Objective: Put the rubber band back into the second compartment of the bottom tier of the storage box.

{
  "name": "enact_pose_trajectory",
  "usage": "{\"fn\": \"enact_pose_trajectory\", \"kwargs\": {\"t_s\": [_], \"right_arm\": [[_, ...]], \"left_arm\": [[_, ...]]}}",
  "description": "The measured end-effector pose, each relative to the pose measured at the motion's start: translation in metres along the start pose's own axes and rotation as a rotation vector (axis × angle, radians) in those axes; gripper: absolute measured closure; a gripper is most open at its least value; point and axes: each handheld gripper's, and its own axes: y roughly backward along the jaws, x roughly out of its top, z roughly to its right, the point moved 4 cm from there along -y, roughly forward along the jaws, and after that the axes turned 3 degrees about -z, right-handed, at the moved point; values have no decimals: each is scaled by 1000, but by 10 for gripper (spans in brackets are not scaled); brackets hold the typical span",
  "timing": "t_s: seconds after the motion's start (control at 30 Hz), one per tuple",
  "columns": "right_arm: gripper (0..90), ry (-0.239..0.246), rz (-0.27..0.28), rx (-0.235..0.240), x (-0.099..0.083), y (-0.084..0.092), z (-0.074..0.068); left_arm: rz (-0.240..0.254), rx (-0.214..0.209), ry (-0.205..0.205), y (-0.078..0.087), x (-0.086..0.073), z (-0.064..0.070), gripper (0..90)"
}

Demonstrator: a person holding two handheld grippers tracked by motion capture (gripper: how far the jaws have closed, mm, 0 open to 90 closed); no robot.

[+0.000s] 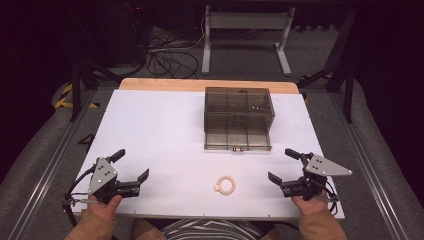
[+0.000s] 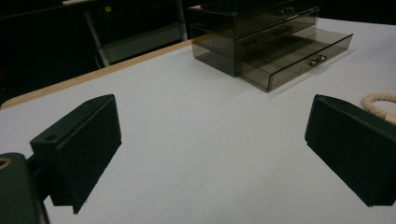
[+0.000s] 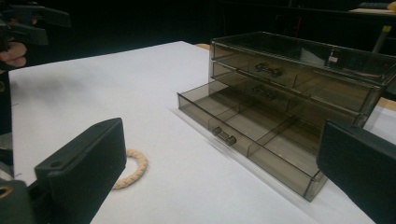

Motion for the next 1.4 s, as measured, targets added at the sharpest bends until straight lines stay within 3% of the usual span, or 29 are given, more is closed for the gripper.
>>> {"fn": "enact_pose_trajectory", "kwargs": {"t_s": [0.03, 0.1, 0.6, 0.93, 1.4], "right_arm": [[22, 3, 3, 5, 0, 0, -1], [22, 9, 11, 8, 1, 1, -2], [29, 9, -11, 27, 3, 1, -4], [41, 25, -37, 33, 5, 1, -7], [53, 41, -81, 62, 26, -17, -9]], "left_arm": [[8, -13, 24, 0, 0, -1, 41], [12, -16, 28, 0, 0, -1, 41], [10, 14, 6, 2, 0, -1, 50], [13, 12, 6, 3, 0, -1, 53], [12, 13, 4, 1, 1, 1, 53]]}}
